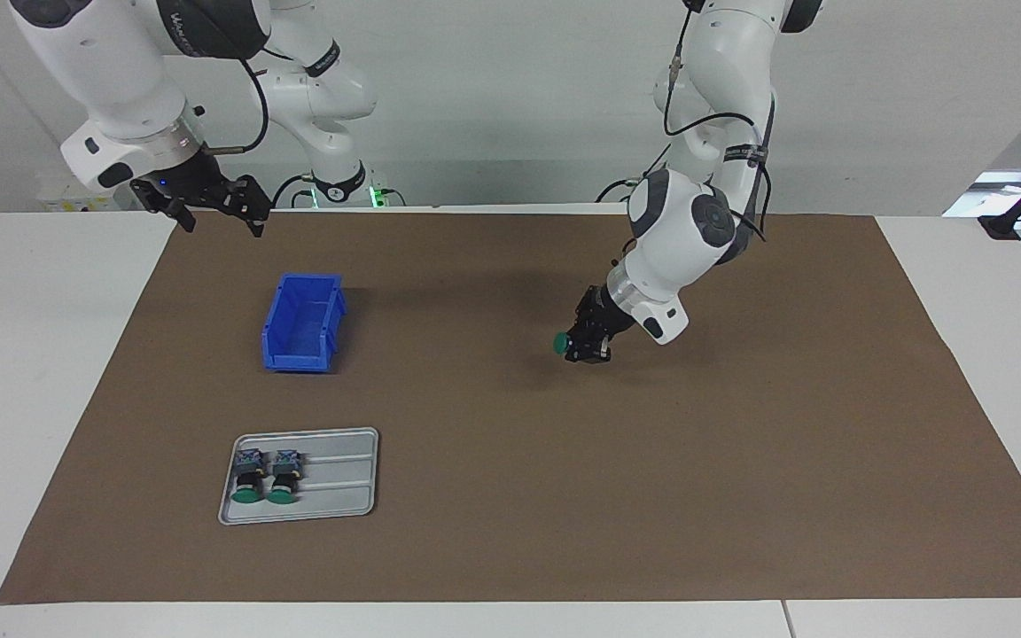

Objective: Place and press button with both arms

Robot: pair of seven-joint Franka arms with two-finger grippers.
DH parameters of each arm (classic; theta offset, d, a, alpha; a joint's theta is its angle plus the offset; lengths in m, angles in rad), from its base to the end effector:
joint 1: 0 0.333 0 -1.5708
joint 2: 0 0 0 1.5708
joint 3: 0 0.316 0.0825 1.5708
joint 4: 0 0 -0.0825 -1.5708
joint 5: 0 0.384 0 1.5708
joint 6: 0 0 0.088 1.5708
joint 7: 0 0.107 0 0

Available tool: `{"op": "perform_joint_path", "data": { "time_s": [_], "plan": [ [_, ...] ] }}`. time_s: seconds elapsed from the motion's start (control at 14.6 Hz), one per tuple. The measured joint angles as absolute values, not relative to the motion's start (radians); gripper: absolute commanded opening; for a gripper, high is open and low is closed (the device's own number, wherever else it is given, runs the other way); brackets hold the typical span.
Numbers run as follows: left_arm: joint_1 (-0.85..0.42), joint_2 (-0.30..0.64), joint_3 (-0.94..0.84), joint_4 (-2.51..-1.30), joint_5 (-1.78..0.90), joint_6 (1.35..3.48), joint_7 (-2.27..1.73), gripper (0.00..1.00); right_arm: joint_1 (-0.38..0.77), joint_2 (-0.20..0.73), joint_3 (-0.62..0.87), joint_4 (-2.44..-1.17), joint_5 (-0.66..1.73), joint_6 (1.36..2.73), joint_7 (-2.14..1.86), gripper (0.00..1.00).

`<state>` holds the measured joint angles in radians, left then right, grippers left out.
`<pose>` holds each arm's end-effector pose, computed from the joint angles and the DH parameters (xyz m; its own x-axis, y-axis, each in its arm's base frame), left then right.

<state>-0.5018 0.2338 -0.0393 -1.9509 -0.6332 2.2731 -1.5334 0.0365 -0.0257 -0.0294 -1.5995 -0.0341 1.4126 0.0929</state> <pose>0.5199 -0.3284 0.3729 0.1568 0.8567 -0.4914 0.9838 -0.1795 0.0010 0.5283 -0.0005 0.6127 0.9835 -0.0910 -0.1566 -0.0844 -0.9953 0.0481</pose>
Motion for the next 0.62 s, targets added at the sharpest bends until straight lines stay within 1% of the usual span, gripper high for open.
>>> {"op": "perform_joint_path", "data": {
  "time_s": [0.27,0.62],
  "plan": [
    [-0.479,0.22,-0.038,-1.994,-0.81,2.282,-1.373,0.21,0.036,-0.026,-0.029,-1.6,-0.034,1.413,0.093,1.0],
    [-0.415,0.187,-0.036,-2.083,-1.106,2.283,-1.127,0.21,0.036,-0.026,-0.029,-1.6,-0.034,1.413,0.093,1.0]
  ]
}}
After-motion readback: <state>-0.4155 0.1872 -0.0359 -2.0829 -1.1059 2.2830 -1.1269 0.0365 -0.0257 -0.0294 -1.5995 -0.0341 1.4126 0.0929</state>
